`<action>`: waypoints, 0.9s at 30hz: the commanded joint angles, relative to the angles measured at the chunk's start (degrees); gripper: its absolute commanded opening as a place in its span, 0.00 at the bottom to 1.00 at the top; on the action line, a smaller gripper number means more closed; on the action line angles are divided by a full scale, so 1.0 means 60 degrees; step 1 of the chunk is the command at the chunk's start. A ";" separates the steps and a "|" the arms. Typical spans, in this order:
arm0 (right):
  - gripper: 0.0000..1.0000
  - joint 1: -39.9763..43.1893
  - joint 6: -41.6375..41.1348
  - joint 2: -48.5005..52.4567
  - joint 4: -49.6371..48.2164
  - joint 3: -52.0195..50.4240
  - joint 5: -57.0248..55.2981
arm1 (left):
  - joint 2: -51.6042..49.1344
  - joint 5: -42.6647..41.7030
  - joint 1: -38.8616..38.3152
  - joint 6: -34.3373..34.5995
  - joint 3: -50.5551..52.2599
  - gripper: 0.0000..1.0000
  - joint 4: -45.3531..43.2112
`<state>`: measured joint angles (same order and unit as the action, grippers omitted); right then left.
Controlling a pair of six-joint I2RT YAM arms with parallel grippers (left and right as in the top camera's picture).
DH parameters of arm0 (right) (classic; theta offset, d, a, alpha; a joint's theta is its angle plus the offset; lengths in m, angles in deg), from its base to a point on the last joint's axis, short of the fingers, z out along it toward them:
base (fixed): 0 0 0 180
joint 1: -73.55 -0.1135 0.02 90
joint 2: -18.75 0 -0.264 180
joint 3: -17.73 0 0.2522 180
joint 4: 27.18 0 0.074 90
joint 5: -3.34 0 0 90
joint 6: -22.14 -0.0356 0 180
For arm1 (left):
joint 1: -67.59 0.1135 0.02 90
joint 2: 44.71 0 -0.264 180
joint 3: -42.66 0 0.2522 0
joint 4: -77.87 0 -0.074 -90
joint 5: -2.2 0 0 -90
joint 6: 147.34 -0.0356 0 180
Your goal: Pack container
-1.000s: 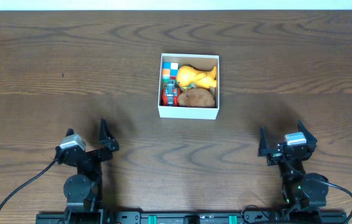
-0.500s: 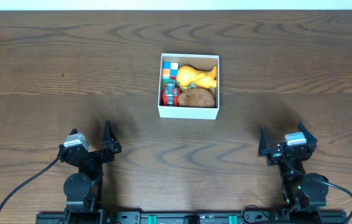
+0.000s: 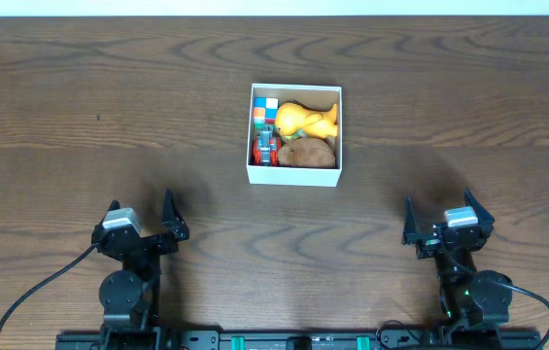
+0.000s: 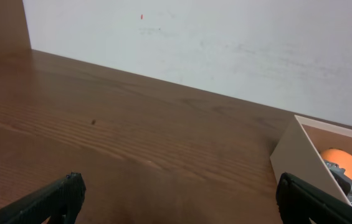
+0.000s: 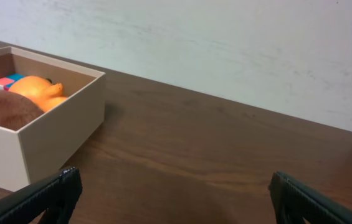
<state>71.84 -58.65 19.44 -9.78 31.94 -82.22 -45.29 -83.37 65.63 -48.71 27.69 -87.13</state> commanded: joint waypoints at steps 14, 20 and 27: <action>0.99 0.0124 -0.0175 -0.0051 0.0036 -0.0022 -0.0025 | 0.0047 0.0084 -0.0029 -0.0248 0.0164 0.98 0.0423; 0.99 0.0124 -0.0171 -0.0051 0.0036 -0.0022 -0.0025 | 0.0047 0.0087 -0.0025 -0.0251 0.0164 0.98 0.0423; 0.99 0.0124 -0.0175 -0.0051 0.0036 -0.0022 -0.0025 | -0.0124 0.0087 -0.0025 -0.0251 0.0164 0.98 0.0423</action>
<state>71.84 -58.65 19.44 -9.78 31.94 -82.22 -45.44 -83.37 65.63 -48.84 27.69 -87.13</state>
